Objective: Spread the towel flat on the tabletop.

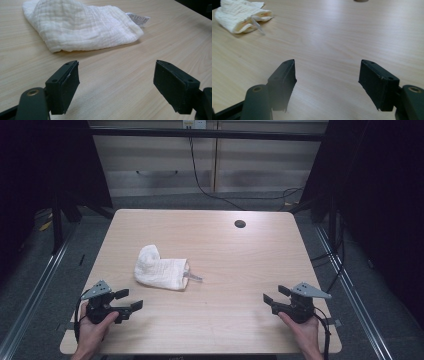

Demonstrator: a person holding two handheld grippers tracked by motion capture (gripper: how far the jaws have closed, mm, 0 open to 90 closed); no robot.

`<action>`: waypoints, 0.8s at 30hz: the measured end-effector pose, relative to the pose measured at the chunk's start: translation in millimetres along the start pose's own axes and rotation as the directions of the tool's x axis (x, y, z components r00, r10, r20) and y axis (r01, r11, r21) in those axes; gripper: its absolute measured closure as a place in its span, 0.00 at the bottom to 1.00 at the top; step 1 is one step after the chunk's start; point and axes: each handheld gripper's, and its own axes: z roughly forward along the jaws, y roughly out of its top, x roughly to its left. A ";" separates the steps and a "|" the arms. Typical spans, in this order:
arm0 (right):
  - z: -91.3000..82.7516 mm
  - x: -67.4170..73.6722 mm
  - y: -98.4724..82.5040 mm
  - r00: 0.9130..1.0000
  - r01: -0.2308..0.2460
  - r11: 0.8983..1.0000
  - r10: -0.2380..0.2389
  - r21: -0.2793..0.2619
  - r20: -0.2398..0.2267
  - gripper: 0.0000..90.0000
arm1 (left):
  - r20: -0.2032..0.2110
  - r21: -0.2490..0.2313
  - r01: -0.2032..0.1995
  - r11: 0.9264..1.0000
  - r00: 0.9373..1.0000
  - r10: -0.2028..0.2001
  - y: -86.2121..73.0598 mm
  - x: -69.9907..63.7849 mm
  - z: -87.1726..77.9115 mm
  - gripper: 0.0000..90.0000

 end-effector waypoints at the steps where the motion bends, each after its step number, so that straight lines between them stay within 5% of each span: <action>1: -0.4 0.5 0.5 1.000 -0.012 1.000 0.012 0.004 -0.005 0.32 | 0.002 -0.001 0.003 1.000 1.000 -0.003 0.2 0.4 0.3 0.23; 5: -0.1 1.1 -0.4 0.999 -0.035 0.999 0.035 0.013 -0.014 0.29 | 0.013 0.026 -0.007 1.000 1.000 0.007 3.2 4.0 3.0 0.33; 7: 0.1 1.6 -0.5 0.999 -0.036 0.999 0.036 0.024 -0.029 0.29 | 0.023 0.021 0.011 1.000 1.000 -0.012 4.7 6.4 2.6 0.32; 13: 3.0 3.8 -0.2 0.998 -0.016 0.999 0.018 0.040 -0.054 0.30 | 0.030 0.040 -0.015 0.999 0.999 0.014 6.4 2.2 2.4 0.30; 19: 3.2 7.6 0.8 0.996 0.009 0.999 -0.005 0.050 -0.088 0.30 | 0.000 0.042 -0.028 0.999 1.000 0.028 14.7 -2.0 0.1 0.30; 24: 2.3 11.1 2.4 0.995 0.010 0.999 -0.005 0.048 -0.101 0.29 | 0.008 0.037 -0.037 0.999 0.999 0.036 25.5 1.4 -0.3 0.38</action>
